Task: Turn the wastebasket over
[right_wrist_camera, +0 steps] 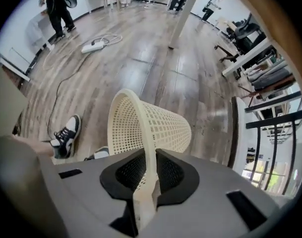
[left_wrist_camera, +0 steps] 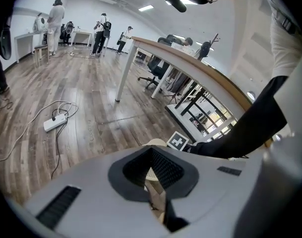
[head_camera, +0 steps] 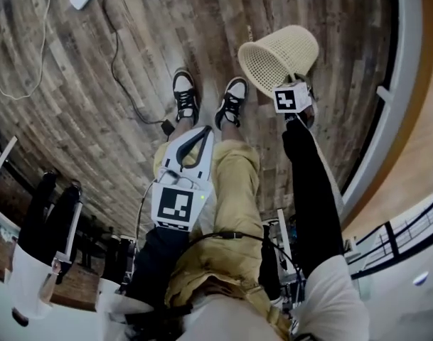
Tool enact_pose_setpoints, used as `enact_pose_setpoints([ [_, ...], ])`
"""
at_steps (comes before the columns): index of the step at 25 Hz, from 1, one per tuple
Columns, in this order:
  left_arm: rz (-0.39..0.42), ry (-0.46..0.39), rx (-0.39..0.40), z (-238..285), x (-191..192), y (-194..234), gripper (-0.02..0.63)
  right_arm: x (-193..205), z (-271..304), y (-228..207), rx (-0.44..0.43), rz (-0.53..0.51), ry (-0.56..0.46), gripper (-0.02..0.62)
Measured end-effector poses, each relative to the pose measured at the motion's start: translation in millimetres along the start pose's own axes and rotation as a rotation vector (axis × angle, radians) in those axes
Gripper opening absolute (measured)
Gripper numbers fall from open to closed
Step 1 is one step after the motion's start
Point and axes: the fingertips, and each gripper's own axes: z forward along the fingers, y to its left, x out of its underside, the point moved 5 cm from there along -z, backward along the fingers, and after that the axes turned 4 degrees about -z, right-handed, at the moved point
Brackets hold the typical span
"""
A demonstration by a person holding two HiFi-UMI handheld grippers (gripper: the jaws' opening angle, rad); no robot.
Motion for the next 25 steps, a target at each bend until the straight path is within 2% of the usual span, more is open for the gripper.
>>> enact_pose_setpoints([
  [6,0.019,-0.053,-0.024,-11.8,-17.5,-1.7,0.002,-64.1,-47.9,49.2,-0.14,0.033,-0.154,0.064],
  [10,0.009,-0.053,-0.021,-17.1,-18.1,5.1,0.002,-86.6,-52.1,82.5,-0.306,0.202,-0.251,0.064],
  [14,-0.012,-0.054,-0.042,-17.1,-12.3,22.2,0.002,-121.1,-42.6,101.0,-0.53,0.387,-0.362,0.066],
  [17,-0.018,-0.051,-0.057,-18.8,-3.2,31.2,0.002,-136.9,-30.8,109.8,-0.646,0.512,-0.396,0.066],
  [20,-0.026,-0.042,-0.065,-19.6,2.9,38.4,0.002,-144.2,-18.7,117.9,-0.659,0.579,-0.385,0.066],
  [25,-0.033,-0.041,-0.068,-19.0,4.8,46.6,0.002,-141.6,-5.8,119.9,-0.55,0.571,-0.344,0.066],
])
